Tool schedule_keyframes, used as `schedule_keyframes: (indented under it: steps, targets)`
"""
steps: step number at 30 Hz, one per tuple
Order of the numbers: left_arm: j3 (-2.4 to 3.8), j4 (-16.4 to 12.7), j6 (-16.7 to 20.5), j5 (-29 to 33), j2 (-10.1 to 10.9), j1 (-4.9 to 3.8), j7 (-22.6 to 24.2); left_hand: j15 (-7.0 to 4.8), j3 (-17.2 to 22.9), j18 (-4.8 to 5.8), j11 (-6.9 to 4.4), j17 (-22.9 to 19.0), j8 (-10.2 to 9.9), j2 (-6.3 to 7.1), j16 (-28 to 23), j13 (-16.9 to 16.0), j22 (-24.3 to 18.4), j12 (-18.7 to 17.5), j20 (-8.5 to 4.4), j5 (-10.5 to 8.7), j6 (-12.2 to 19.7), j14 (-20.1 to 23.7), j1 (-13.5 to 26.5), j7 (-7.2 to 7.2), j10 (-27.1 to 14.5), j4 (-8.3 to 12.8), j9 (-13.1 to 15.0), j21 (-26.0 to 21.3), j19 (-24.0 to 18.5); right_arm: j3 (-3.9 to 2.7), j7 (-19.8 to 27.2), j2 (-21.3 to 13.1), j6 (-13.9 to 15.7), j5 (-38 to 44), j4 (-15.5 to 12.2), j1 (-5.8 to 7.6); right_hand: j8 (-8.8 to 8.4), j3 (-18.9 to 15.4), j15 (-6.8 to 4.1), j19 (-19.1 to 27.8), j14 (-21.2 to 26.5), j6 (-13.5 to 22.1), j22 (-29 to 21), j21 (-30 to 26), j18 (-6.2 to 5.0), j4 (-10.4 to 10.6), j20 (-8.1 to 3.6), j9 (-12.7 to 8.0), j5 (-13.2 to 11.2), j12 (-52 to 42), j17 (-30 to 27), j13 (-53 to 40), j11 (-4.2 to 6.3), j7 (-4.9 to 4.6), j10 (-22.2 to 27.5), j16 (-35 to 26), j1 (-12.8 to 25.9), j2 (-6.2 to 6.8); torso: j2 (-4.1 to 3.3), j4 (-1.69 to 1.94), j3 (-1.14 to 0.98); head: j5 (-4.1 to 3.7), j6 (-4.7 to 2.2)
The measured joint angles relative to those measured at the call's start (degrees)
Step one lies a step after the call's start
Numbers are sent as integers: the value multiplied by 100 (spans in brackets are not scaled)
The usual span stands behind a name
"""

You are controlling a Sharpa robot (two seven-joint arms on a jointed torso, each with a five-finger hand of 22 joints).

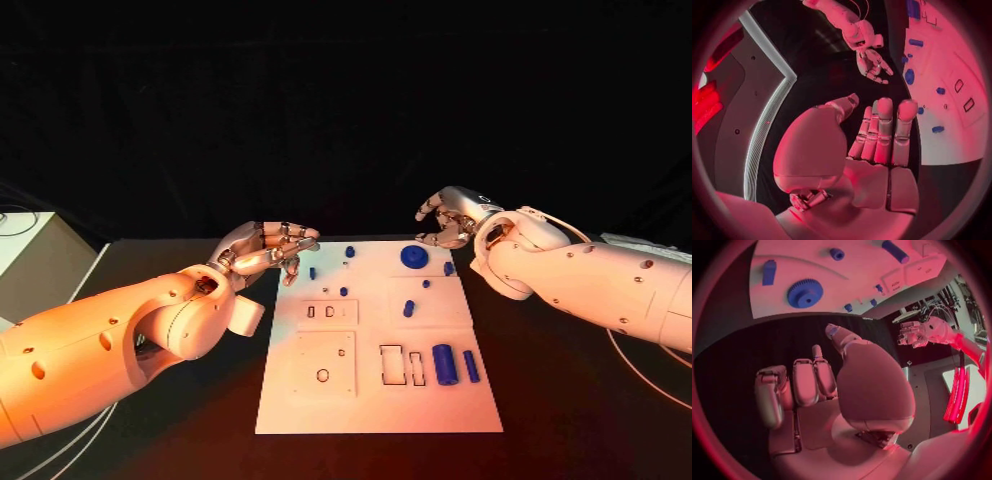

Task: Assemble the parts on the task board

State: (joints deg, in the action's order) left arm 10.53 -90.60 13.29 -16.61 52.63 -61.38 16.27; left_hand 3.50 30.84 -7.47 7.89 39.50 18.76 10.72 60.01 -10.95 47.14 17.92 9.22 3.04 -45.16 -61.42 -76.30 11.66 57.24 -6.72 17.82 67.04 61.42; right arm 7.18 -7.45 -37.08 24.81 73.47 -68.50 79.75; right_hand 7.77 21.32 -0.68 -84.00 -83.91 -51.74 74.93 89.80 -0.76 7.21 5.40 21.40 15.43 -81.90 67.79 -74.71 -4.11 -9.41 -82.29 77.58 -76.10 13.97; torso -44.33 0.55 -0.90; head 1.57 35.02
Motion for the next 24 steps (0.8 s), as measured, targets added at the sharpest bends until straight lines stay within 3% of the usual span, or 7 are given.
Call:
schedule_keyframes:
  steps: [5,13,24]
  targets:
    - [0,1,-18,0,-4,9,0,0,0,0,0,0,0,0,0,0,0,0,0,0,0,0,0,0,0,0,-1,0,0,-1,6,-35,-324,-176,92,3,39,-38,28,0,-12,42,0,0,-1,38,17,-6,0,-286,506,-24,-38,-22,-155,286,2,-2,19,-21,-18,2,13]
    - [-1,-14,-44,1,-5,33,0,0,0,0,0,0,0,0,0,0,1,0,0,0,0,0,0,0,0,0,-1,0,0,24,-16,83,-713,-217,326,-48,42,-48,28,0,-12,56,-1,0,-2,48,17,-6,0,-334,642,-24,-39,-19,-158,369,2,-2,12,-21,-11,-37,26]
    - [-2,-31,-88,1,9,60,-9,0,0,0,0,0,0,0,0,-1,1,0,0,0,0,0,0,0,0,0,-2,0,0,53,-66,352,-903,-62,634,-211,64,-70,49,0,9,56,-2,-1,-3,70,17,-17,-35,-352,703,-23,-40,-19,-158,401,2,-2,2,-9,-5,-54,36]
